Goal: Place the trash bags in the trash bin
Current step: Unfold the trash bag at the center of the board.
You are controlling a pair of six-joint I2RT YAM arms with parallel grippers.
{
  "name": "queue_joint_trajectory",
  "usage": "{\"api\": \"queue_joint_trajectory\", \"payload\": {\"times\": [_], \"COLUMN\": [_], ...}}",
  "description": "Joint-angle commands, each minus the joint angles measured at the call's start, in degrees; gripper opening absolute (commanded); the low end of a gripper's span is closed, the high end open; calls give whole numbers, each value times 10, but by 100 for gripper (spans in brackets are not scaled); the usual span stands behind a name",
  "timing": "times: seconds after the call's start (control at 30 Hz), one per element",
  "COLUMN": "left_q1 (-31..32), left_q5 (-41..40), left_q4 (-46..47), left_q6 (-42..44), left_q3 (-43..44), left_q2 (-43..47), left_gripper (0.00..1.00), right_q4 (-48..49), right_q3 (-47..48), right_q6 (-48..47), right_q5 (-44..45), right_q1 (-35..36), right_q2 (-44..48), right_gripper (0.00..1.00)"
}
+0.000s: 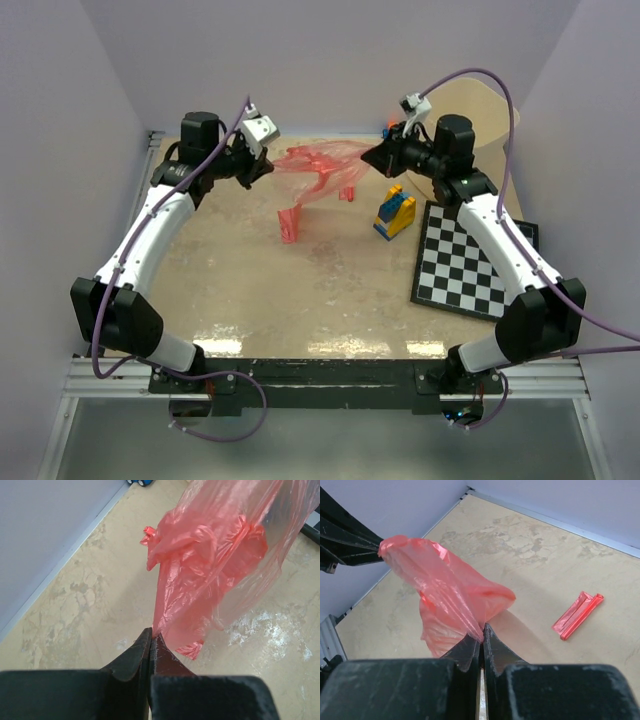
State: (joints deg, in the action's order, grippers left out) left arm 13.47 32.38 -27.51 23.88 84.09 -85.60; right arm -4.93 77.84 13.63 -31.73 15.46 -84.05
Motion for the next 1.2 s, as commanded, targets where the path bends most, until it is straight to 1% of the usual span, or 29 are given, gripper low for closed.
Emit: {"api": "queue_joint_trajectory", "payload": {"times": [0.0,0.03,0.1,0.13,0.2,0.33,0.4,0.53,0.67,0.73,0.87,1.03,1.1,1.13,1.17], "left_q1": [0,0,0,1,1,1,1,1,2,2,2,2,2,2,1], "left_q5": [30,35,42,47,53,64,67,65,61,66,70,80,82,81,80], "left_q4": [23,21,21,20,20,16,14,-11,-21,-28,-28,-29,-29,-33,-36], "left_q6": [-44,-45,-52,-52,-56,-56,-52,-27,-19,-15,-16,-20,-16,-14,-10], "left_q3": [6,10,15,17,19,23,23,33,46,51,57,63,63,63,64], "left_q2": [11,11,11,11,14,17,20,21,24,26,30,36,39,39,40], "left_gripper": [0,0,0,0,0,0,0,0,0,0,0,0,0,0,0], "right_q4": [13,13,13,13,8,-11,-16,-25,-121,-164,-188,-164,-163,-160,-158], "right_q3": [4,8,20,26,38,64,73,113,202,225,231,227,238,243,251], "right_q6": [-30,-42,-64,-78,-107,-172,-199,-235,-315,-344,-382,-374,-374,-371,-368], "right_q5": [-60,-72,-70,-67,-62,-28,-10,5,-29,-44,-47,-64,-83,-93,-100], "right_q1": [3,7,20,28,46,86,102,106,106,109,123,144,150,153,154], "right_q2": [20,19,17,15,9,-7,-16,-49,-118,-143,-176,-204,-219,-226,-233], "right_gripper": [19,38,58,65,73,91,95,96,98,99,99,98,89,79,65]}}
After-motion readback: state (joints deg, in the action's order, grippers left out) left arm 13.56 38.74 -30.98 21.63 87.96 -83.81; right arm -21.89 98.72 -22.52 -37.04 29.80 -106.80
